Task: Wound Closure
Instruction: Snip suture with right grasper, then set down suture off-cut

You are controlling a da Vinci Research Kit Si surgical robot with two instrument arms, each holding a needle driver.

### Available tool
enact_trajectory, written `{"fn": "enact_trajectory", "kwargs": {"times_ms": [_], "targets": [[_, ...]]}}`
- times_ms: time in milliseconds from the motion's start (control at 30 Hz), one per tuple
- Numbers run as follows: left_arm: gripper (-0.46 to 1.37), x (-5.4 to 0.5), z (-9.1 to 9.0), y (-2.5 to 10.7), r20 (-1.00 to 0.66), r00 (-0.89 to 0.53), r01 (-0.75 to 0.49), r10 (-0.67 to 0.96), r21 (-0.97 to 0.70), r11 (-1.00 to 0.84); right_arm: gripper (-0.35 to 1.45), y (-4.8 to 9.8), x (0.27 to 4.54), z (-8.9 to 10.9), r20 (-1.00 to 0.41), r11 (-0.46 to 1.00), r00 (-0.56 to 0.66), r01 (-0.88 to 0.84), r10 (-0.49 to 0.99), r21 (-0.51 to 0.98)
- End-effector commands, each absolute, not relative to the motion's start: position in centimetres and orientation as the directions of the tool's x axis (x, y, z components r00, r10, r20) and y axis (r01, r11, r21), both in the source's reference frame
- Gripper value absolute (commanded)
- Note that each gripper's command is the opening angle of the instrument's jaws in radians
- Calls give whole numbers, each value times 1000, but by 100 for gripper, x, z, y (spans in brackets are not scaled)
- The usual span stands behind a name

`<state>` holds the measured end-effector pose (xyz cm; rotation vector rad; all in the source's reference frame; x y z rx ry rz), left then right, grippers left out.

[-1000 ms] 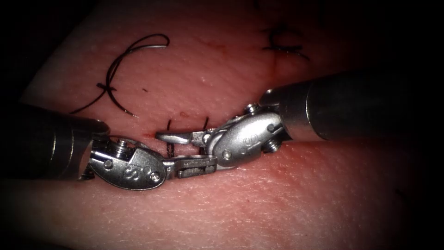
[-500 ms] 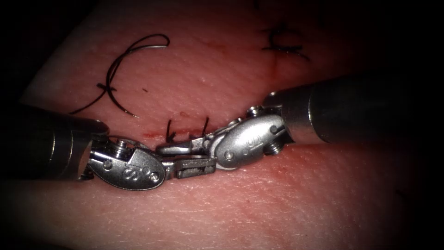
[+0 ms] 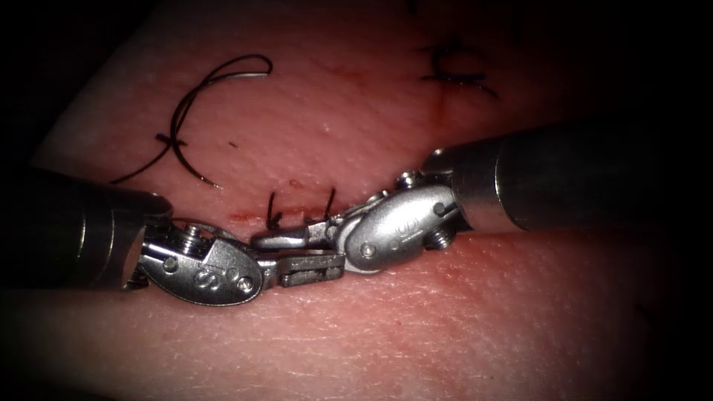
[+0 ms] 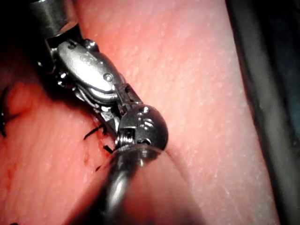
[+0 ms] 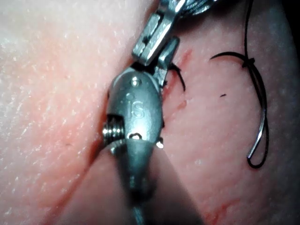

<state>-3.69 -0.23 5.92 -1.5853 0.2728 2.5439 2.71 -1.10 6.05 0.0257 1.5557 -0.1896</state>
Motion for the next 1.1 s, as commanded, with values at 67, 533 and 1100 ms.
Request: {"fn": "enact_trajectory", "kwargs": {"times_ms": [67, 533, 1100], "targets": [[-35, -369, 592, -23, -898, -439, -200, 16, 80, -976, -35, -109, 271, 604, -995, 986, 4, 135, -103, -102], [-35, -368, 584, -28, -896, -444, -189, -2, 96, -977, 144, -107, 268, 609, -996, 989, 20, 120, -89, -85], [-35, -362, 578, -35, -894, -448, -183, -11, 103, -978, 144, -99, 230, 605, -997, 989, 20, 123, -79, -76]]}}
